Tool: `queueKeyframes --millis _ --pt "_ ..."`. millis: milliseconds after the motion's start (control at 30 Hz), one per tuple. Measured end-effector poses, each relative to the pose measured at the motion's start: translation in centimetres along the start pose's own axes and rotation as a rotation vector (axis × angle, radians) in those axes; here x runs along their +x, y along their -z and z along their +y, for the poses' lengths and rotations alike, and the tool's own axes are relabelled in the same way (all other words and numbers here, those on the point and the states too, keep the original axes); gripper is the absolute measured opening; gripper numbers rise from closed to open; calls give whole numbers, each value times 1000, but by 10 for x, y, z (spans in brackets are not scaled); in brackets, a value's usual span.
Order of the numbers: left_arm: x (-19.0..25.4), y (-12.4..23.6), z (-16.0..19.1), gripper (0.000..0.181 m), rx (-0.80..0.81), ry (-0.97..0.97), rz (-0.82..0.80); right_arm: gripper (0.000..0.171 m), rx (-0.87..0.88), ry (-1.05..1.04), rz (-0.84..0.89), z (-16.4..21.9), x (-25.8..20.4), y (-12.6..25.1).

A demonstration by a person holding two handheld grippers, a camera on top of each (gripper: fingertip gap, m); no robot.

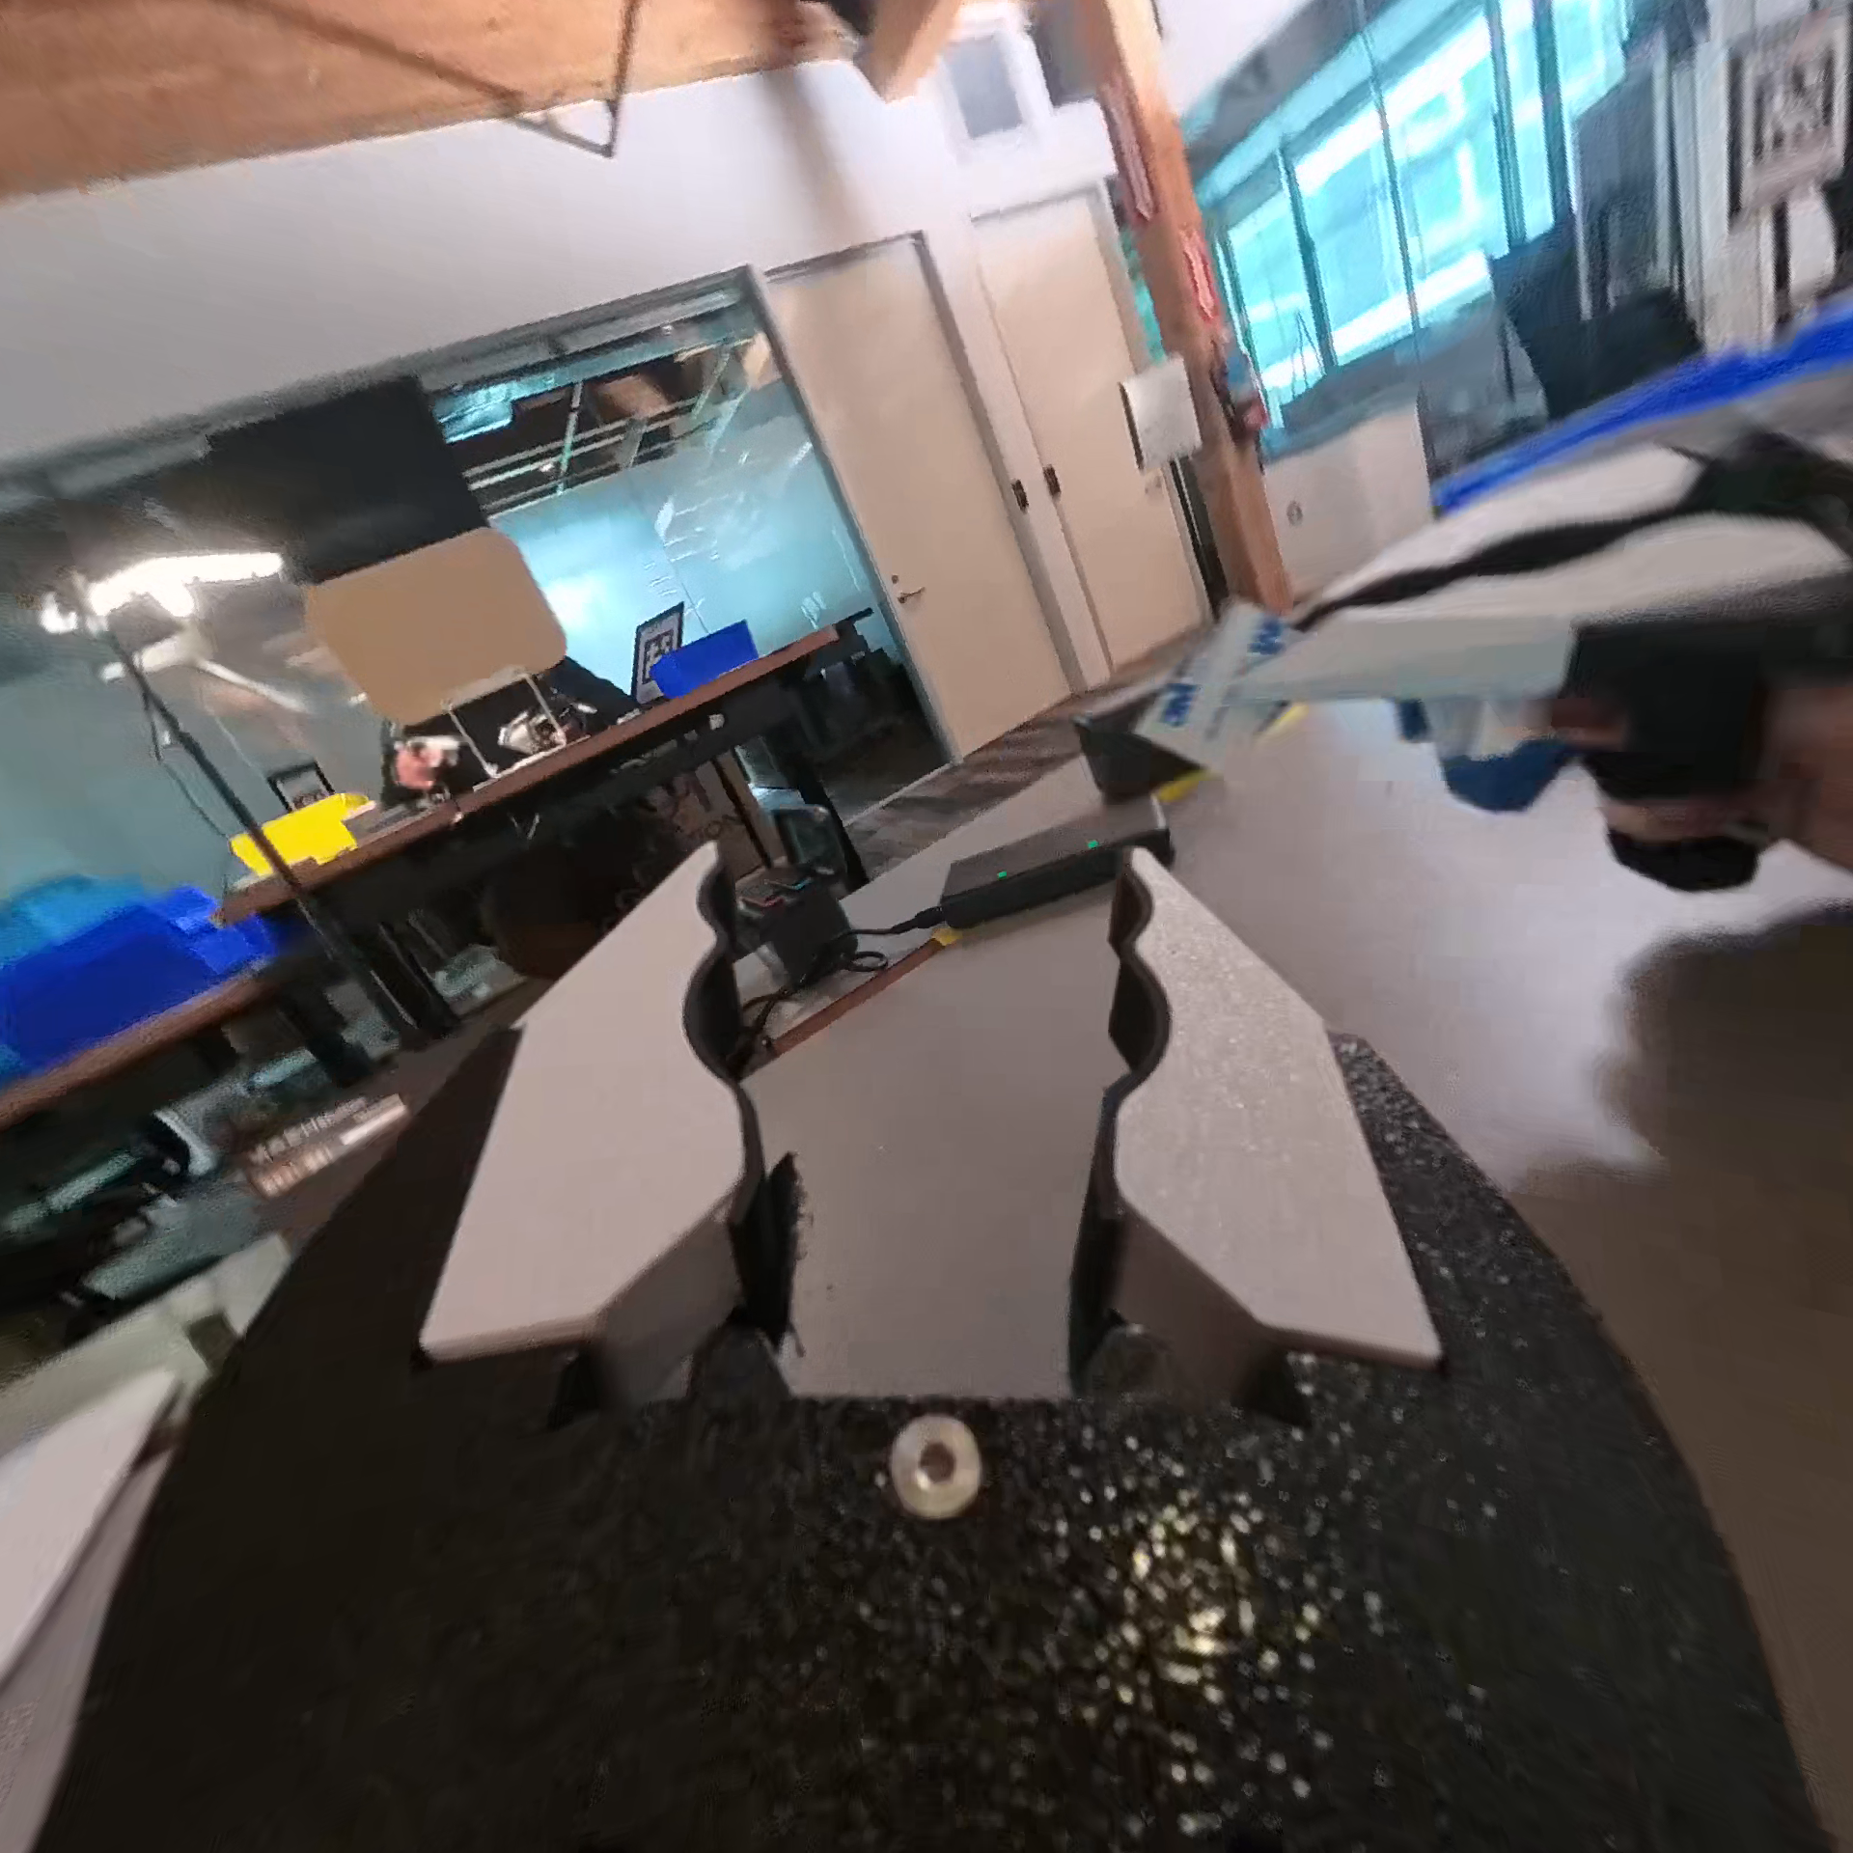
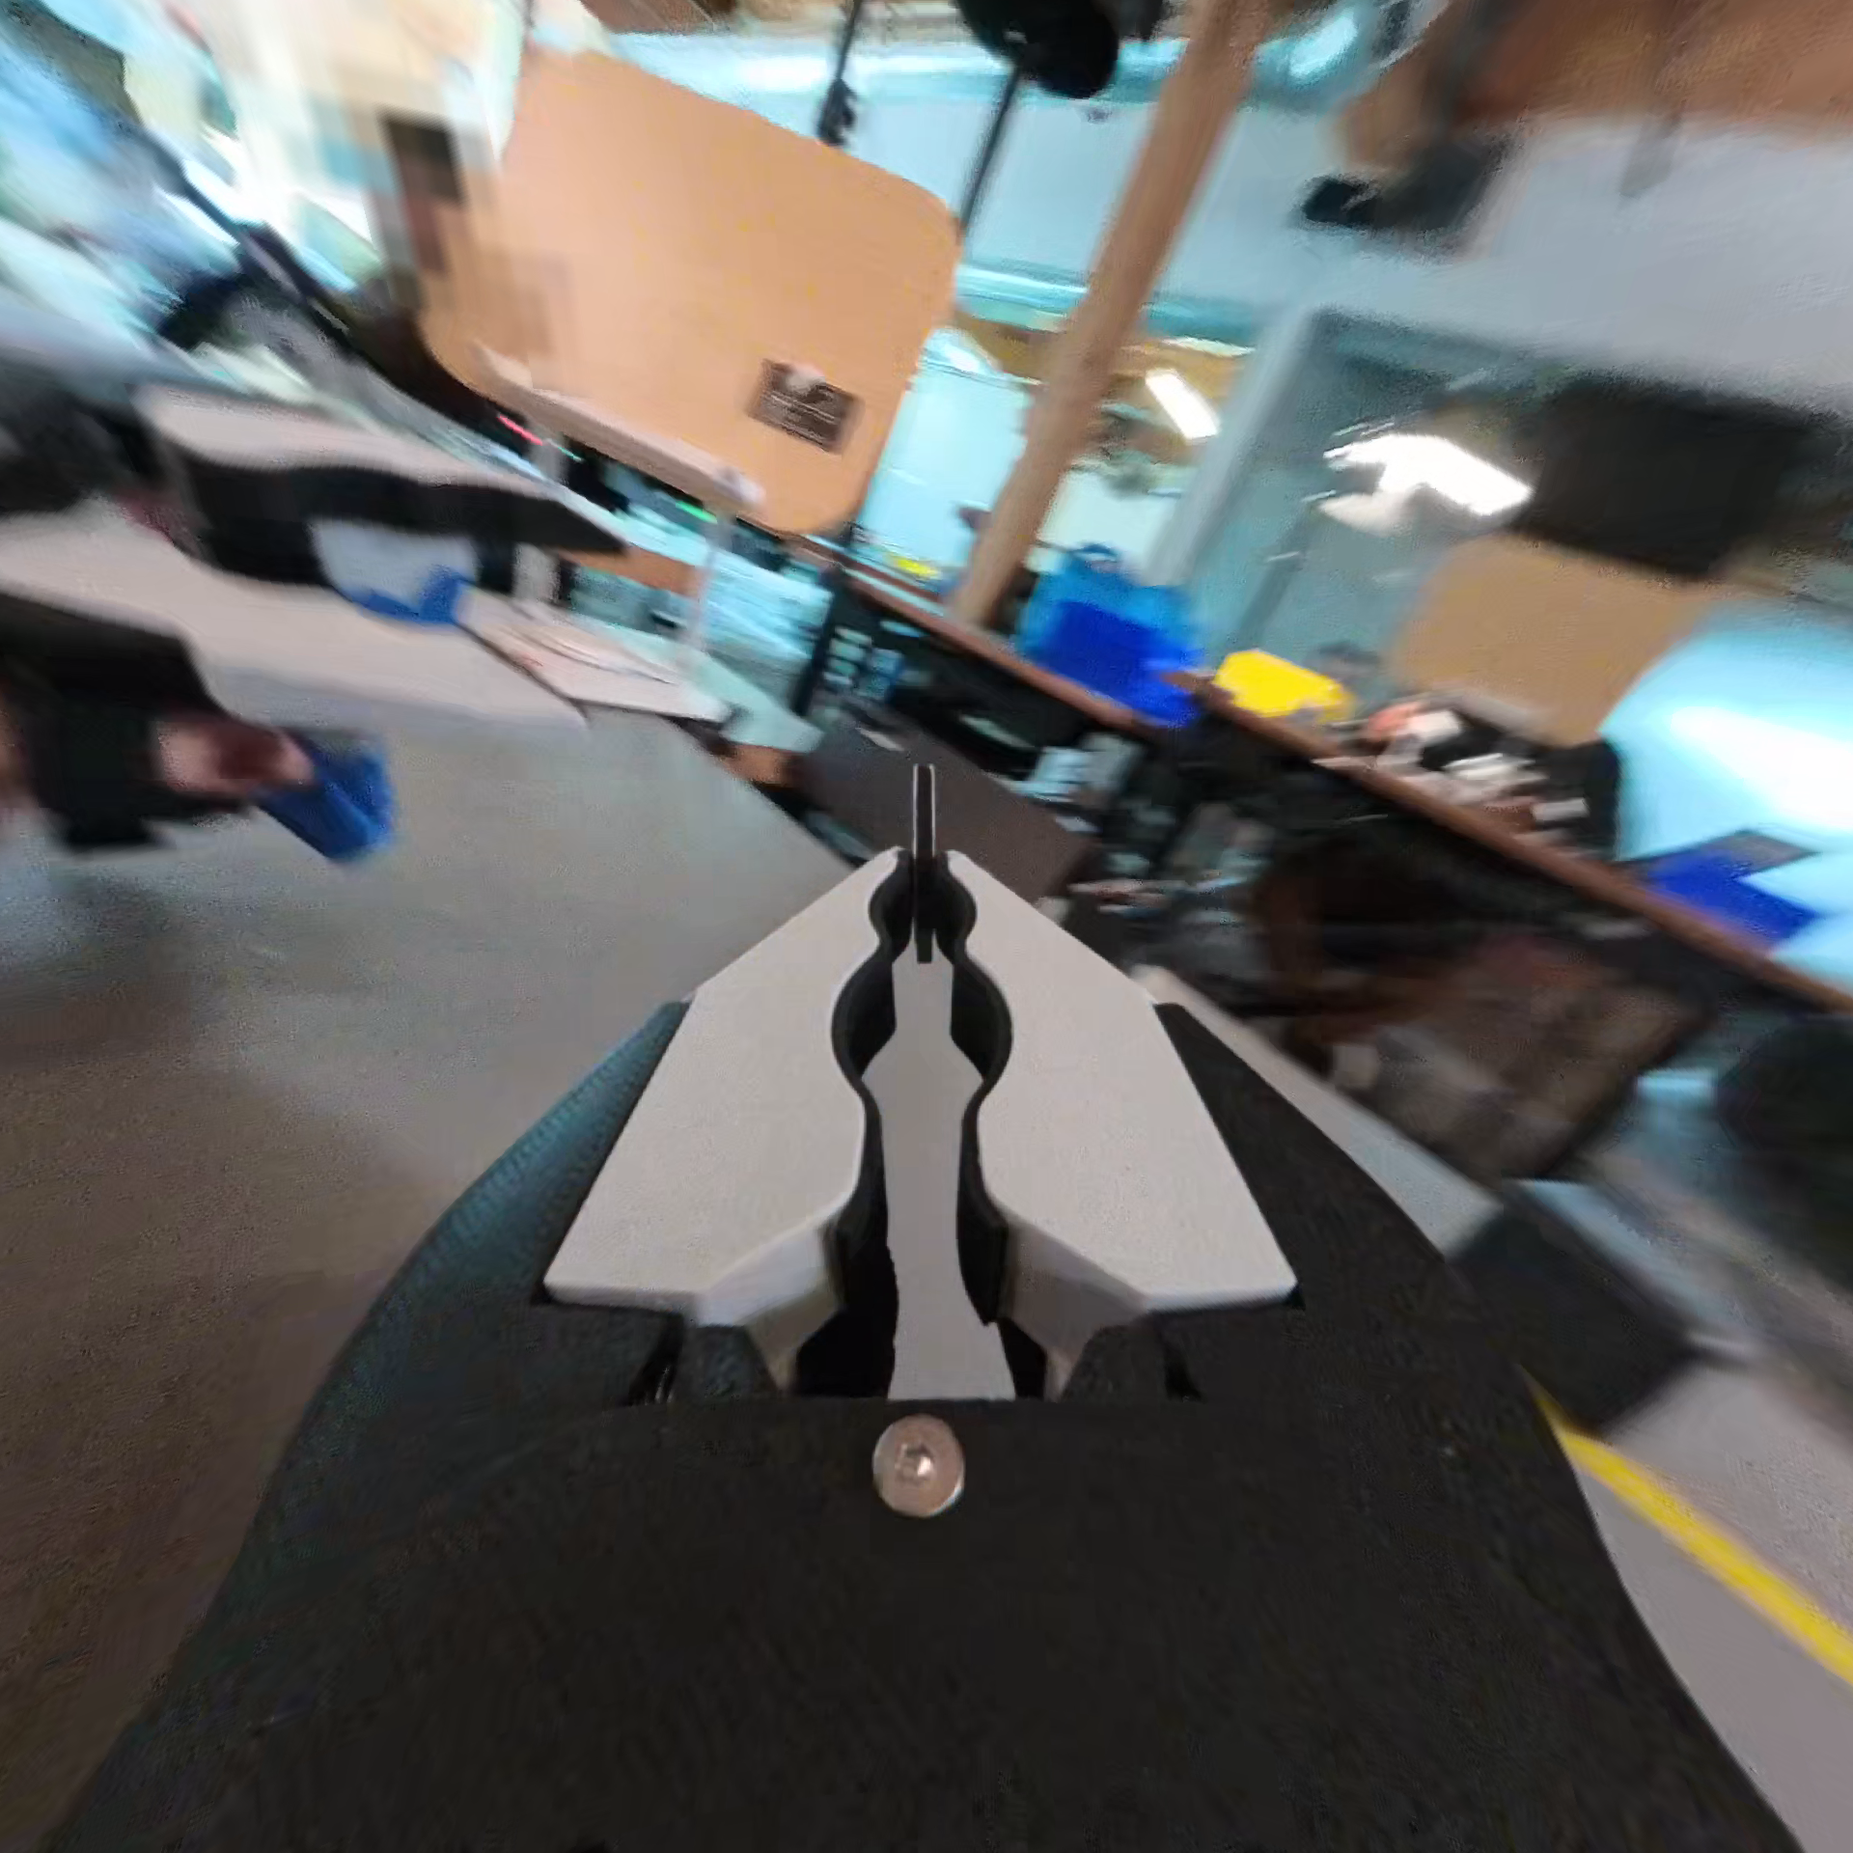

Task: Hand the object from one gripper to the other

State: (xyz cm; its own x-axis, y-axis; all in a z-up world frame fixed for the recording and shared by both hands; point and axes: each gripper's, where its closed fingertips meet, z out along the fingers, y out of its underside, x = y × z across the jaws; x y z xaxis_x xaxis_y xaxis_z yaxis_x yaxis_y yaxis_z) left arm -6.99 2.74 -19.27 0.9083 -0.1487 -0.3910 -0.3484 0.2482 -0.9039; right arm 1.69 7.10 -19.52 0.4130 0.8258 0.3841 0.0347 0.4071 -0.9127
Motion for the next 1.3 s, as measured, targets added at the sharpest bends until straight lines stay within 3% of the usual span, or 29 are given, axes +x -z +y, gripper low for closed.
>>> queueKeyframes --millis 100,167,333,500,633,767,833,900,1033,1100,1200,1300 --pt "-22 9 1 73 31 129 -72 1 -24 261 199 -16 8 26" --pt "-32 13 3 71 36 179 -109 2 -10 328 287 -39 15 56" --pt "-44 17 6 67 45 231 -155 2 -91 321 603 -92 102 176" --pt "-43 15 8 63 28 236 -149 2 -593 -108 790 -27 222 303" --pt "-39 14 8 63 17 222 -135 2 -721 -235 799 4 264 331" --pt "-37 16 8 63 17 223 -136 3 -817 -281 733 32 278 318" --pt "-37 16 8 63 14 223 -136 43 -769 -314 733 29 280 301" --pt "-37 15 10 63 8 224 -136 57 -667 -263 713 3 271 269" --pt "-37 13 11 63 -5 217 -139 51 -310 -40 590 -67 213 170" --pt "-36 13 12 64 -9 210 -137 51 -137 -36 485 -80 168 115" --pt "-35 13 11 64 -12 200 -137 49 -65 -36 367 -57 105 42" --pt "-34 14 11 64 -15 198 -134 41 -70 -54 389 -19 72 -5"
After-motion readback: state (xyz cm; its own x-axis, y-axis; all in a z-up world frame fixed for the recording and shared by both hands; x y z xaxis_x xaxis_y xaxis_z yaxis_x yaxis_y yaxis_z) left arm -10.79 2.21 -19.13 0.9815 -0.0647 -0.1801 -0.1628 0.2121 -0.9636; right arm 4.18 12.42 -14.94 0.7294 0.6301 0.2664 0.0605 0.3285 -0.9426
